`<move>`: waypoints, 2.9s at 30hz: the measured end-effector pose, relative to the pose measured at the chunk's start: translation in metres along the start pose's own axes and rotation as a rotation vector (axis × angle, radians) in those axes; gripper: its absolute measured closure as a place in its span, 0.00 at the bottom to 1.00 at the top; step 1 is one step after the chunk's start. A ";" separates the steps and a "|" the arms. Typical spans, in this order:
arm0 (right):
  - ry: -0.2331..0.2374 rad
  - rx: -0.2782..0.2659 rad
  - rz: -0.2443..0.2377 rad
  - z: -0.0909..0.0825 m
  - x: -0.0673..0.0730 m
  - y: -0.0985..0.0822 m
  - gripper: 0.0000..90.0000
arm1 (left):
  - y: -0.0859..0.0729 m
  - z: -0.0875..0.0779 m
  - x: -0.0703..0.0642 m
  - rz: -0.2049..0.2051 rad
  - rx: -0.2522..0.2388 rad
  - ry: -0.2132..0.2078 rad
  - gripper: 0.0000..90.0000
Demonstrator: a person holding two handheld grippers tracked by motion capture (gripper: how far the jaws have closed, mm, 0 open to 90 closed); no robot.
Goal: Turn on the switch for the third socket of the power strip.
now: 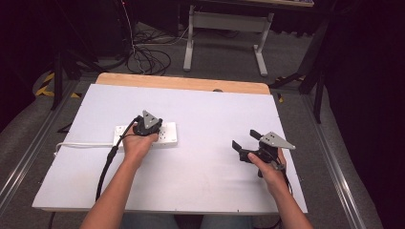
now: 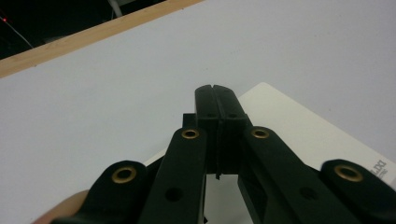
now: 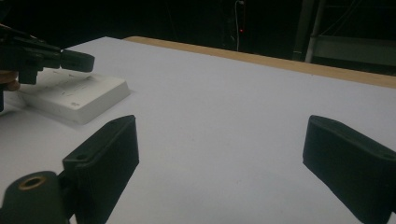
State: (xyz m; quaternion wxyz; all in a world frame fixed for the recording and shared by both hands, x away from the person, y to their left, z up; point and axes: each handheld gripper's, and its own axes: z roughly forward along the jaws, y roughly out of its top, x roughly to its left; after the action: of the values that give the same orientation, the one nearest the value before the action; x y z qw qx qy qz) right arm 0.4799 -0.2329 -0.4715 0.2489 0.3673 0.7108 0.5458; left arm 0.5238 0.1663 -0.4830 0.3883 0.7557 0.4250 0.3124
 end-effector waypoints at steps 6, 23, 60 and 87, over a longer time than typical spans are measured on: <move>0.001 0.002 0.002 0.001 0.000 0.000 0.12 | -0.002 0.003 0.001 -0.015 0.032 0.002 1.00; 0.003 0.000 0.012 0.000 0.000 0.000 0.12 | -0.001 0.005 -0.001 -0.023 0.035 -0.010 0.99; -0.008 -0.026 0.031 -0.006 0.000 0.003 0.12 | 0.000 0.005 -0.005 -0.037 0.040 0.017 1.00; -0.015 -0.023 0.025 -0.005 0.002 0.003 0.12 | 0.001 -0.037 0.022 -0.158 -0.194 0.033 1.00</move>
State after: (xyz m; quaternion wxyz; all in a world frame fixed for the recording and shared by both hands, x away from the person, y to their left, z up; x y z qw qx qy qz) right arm 0.4759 -0.2343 -0.4670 0.2515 0.3772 0.6980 0.5543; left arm 0.5043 0.1977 -0.4605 0.4760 0.6733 0.4574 0.3331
